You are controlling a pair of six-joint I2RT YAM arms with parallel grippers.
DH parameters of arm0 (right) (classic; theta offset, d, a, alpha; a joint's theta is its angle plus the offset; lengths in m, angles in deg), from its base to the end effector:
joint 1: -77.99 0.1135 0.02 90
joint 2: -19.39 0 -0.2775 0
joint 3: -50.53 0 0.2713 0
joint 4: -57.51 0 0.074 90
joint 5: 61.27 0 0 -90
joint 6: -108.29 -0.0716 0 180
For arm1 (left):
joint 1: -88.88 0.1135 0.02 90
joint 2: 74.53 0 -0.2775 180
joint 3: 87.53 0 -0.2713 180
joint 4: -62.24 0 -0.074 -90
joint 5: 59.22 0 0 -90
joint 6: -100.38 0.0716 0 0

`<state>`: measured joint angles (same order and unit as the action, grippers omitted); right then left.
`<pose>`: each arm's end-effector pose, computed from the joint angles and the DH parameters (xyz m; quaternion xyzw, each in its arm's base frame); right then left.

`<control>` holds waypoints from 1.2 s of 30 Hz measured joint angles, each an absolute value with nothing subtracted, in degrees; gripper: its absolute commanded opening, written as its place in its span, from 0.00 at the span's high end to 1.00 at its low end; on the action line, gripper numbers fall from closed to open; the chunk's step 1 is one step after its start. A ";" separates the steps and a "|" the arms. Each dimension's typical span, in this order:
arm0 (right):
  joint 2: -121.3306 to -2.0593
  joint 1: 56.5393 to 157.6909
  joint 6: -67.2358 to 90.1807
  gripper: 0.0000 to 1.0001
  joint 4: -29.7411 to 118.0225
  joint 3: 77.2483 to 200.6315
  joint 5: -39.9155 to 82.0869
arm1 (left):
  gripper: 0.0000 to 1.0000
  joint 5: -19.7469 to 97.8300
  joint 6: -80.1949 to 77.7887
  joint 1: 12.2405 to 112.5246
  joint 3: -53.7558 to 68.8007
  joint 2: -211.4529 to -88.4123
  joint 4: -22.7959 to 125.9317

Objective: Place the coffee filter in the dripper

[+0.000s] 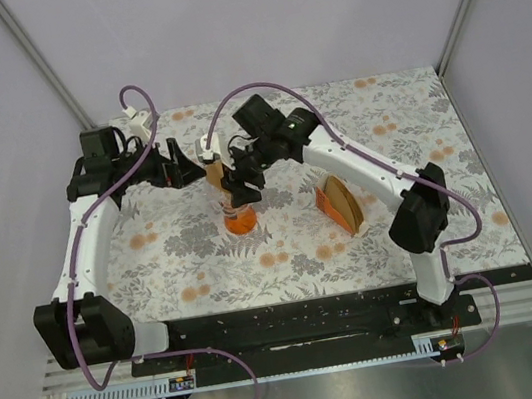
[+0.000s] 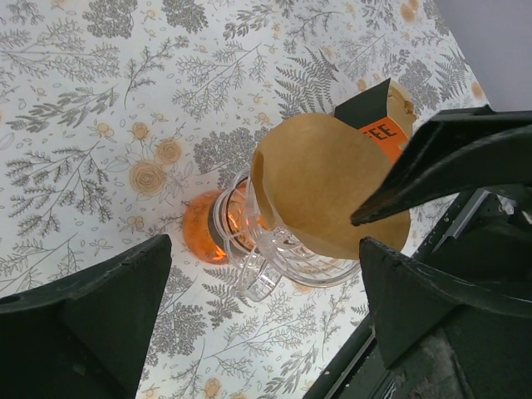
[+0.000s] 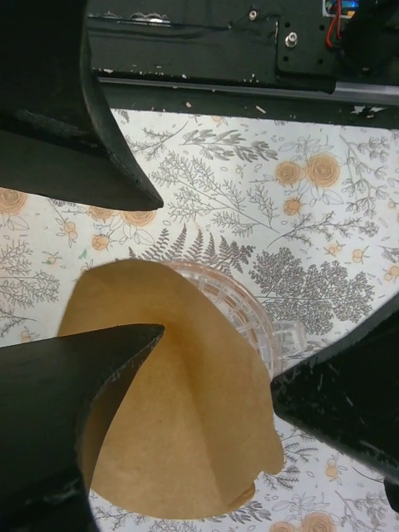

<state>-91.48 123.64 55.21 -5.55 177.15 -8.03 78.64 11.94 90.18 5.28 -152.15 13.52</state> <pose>0.2972 0.3654 0.3499 -0.6694 0.5885 0.3191 0.3221 0.3238 -0.0458 0.3526 0.1760 0.8251 -0.3564 0.4014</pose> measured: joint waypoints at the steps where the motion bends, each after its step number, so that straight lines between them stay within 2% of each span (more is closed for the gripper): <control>1: -92.66 123.77 55.52 0.36 -6.16 177.98 -7.65 | 0.01 78.64 11.72 90.18 5.56 -152.15 13.63; 10: -100.55 125.60 56.33 0.36 -9.24 182.22 -5.16 | 0.01 78.57 10.76 90.16 8.32 -152.44 14.46; 36: -103.18 125.17 56.35 0.36 -11.21 183.46 -5.58 | 0.01 69.28 12.11 86.55 9.06 -155.04 16.06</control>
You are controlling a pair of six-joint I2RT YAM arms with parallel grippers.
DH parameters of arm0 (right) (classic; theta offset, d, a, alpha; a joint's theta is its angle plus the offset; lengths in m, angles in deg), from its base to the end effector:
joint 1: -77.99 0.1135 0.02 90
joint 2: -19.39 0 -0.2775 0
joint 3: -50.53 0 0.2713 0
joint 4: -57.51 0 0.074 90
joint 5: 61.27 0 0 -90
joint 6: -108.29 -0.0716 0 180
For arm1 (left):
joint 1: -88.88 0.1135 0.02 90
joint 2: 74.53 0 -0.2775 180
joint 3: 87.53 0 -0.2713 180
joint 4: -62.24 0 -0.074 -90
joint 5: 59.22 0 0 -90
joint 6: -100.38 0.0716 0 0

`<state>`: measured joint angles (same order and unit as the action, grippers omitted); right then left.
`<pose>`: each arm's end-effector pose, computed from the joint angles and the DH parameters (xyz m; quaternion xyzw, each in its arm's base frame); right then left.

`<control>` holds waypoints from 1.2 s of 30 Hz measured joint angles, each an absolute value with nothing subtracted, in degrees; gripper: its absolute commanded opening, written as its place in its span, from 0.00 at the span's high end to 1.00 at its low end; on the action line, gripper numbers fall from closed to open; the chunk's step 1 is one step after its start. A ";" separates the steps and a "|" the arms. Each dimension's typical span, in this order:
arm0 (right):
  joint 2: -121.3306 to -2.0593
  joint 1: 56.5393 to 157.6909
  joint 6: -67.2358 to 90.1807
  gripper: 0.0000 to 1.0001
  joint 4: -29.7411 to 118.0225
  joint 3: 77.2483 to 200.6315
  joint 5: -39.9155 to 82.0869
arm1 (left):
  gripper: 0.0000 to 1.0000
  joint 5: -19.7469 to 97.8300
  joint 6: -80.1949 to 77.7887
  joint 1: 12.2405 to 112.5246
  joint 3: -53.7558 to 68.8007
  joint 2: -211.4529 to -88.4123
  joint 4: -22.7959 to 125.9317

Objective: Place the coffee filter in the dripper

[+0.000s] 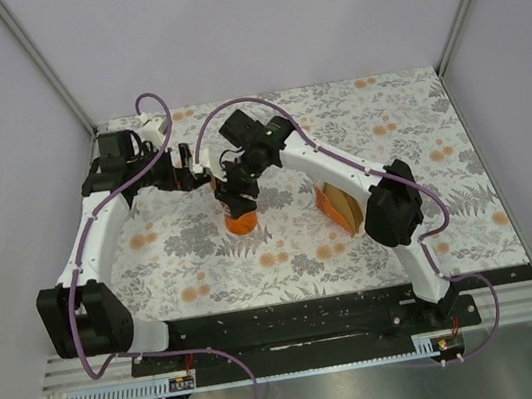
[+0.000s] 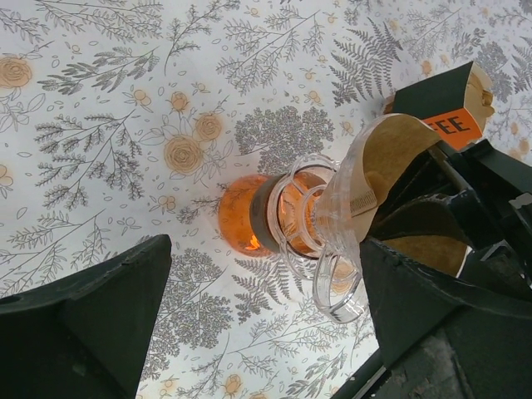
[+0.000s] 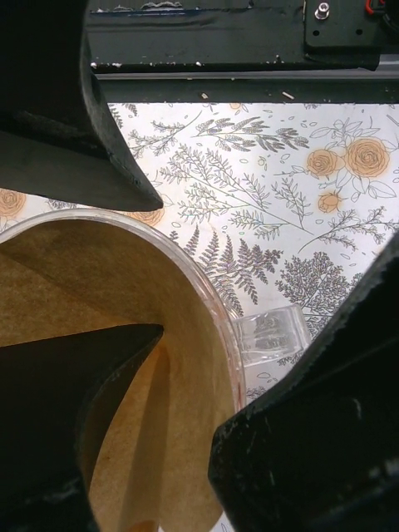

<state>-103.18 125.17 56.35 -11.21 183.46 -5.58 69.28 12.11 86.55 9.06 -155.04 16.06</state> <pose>0.3144 0.3987 0.2828 -0.6817 0.6220 0.3036 0.2371 0.3378 -0.0584 0.3118 0.1613 0.8615 -0.3046 0.3727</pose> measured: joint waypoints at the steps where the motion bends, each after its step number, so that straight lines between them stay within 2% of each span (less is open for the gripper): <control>1: -103.44 125.08 56.37 0.36 -11.60 183.99 -5.80 | 0.01 68.93 12.11 86.51 9.06 -155.04 16.17; 11: -107.40 125.10 55.72 0.37 -15.62 191.11 -4.64 | 0.01 67.69 12.16 88.08 8.91 -155.04 16.60; 18: -112.09 127.44 55.41 0.37 -20.06 199.18 0.63 | 0.01 69.13 13.47 91.78 8.89 -154.80 14.22; 36: -117.80 128.69 53.53 0.37 -26.57 208.49 4.13 | 0.01 70.02 13.71 94.23 8.47 -153.99 13.54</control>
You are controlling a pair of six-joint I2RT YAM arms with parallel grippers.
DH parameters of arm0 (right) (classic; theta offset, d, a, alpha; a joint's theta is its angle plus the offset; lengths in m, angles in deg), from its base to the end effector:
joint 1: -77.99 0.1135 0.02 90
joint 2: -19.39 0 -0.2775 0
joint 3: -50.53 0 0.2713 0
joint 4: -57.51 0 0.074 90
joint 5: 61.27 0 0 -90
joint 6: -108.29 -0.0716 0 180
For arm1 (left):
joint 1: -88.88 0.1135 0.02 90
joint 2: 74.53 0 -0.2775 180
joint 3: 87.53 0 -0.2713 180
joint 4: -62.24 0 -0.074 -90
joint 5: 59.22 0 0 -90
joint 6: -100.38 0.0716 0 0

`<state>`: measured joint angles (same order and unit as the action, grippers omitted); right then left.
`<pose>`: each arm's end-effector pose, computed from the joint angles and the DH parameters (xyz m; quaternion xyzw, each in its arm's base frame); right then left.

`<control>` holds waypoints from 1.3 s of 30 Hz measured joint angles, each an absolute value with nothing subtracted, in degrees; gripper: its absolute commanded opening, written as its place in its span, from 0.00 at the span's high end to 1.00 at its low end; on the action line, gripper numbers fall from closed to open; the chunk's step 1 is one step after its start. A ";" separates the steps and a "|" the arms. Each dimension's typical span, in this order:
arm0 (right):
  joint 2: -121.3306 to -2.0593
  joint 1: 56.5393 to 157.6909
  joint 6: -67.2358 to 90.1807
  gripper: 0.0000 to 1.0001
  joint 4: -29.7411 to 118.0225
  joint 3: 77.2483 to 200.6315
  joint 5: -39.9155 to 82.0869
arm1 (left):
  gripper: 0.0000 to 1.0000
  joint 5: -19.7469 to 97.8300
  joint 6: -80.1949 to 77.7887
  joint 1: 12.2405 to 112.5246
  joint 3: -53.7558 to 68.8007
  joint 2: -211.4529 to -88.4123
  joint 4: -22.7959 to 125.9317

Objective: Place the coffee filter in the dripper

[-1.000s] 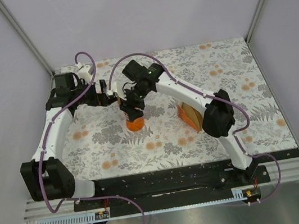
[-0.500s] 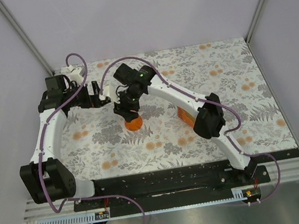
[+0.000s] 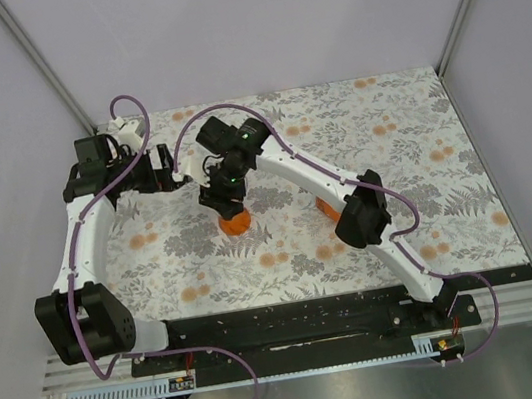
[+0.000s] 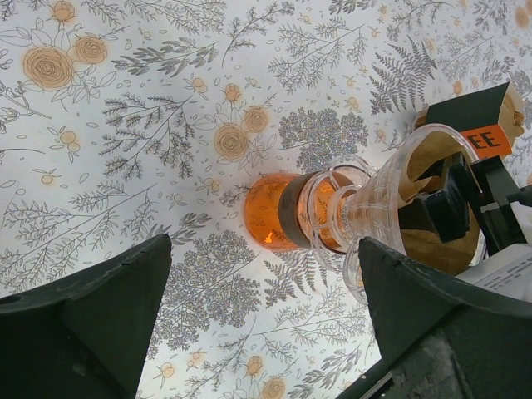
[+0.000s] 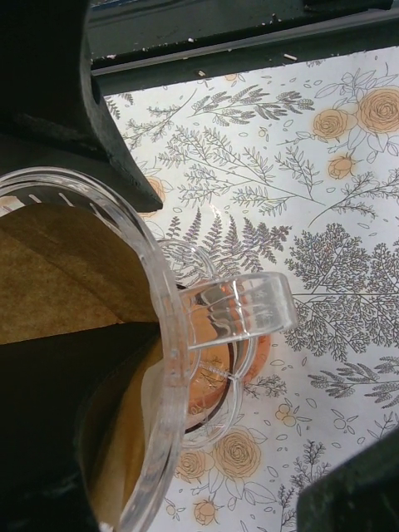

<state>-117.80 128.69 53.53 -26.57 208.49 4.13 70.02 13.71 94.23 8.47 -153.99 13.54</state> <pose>0.3188 0.4365 0.2740 -0.6840 0.6621 0.2357 0.1956 0.3353 -0.0141 0.3176 0.1155 0.8697 -0.2806 0.3892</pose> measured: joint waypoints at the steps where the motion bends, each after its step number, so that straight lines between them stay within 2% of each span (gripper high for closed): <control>1: -117.91 128.73 53.49 0.37 -26.79 208.69 4.28 | 0.01 69.96 13.73 94.20 8.49 -153.99 13.54; 18: -117.76 128.99 52.88 0.31 -29.06 210.28 7.12 | 0.01 69.61 13.71 93.61 8.49 -153.83 14.20; 39: -115.31 129.32 52.68 0.30 -30.16 209.82 8.72 | 0.01 71.29 12.92 93.00 8.49 -152.35 15.38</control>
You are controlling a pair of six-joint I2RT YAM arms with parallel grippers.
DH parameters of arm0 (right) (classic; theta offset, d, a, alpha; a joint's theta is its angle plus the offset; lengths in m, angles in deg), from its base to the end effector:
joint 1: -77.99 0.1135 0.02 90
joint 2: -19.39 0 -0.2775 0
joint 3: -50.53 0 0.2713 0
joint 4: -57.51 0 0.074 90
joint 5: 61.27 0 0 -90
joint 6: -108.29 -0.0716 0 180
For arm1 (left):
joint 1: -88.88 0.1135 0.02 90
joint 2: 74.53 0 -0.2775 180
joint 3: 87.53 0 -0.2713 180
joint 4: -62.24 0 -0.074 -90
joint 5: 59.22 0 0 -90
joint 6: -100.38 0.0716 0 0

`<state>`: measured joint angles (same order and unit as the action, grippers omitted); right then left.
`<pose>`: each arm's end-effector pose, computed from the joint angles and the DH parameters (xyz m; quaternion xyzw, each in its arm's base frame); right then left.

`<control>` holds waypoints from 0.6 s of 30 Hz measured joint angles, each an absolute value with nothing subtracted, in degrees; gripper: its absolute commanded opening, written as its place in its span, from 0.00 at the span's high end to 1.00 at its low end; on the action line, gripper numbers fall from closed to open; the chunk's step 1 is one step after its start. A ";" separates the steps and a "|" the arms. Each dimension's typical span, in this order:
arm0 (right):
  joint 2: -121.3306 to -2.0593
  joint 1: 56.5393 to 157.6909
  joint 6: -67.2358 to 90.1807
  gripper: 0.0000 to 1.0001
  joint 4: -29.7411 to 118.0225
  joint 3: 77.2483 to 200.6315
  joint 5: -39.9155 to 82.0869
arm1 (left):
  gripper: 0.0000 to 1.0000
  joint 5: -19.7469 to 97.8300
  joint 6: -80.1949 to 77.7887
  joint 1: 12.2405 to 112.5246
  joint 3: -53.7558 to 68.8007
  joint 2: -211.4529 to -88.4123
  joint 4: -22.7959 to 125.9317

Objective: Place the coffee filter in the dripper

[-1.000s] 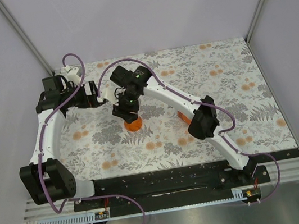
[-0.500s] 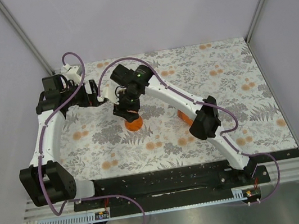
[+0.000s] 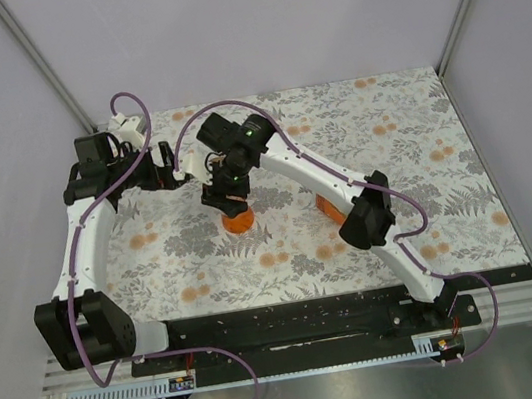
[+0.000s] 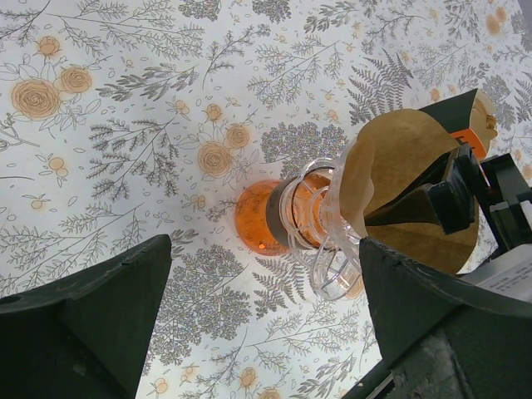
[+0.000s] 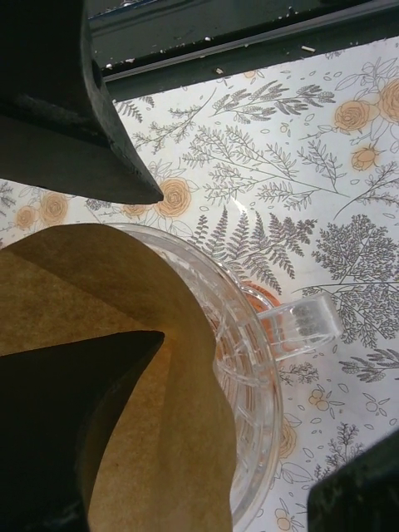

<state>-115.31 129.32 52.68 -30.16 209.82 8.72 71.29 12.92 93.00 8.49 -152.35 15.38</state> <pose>0.3094 0.4259 0.2977 -0.6811 0.6745 0.2009 0.2018 0.3311 -0.0228 0.3301 0.1326 0.8546 -0.2914 0.4089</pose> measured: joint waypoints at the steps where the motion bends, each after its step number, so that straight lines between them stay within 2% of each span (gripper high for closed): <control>1: -115.15 129.32 52.68 0.29 -30.11 209.80 8.72 | 0.01 71.31 12.92 92.96 8.49 -152.26 15.38; 18: -111.68 129.21 51.63 0.29 -31.03 209.52 8.83 | 0.01 72.01 10.61 90.25 7.88 -151.69 16.45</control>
<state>-111.68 129.21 51.63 -31.03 209.52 8.83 72.01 10.61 90.25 7.88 -151.69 16.45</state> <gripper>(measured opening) 0.706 0.987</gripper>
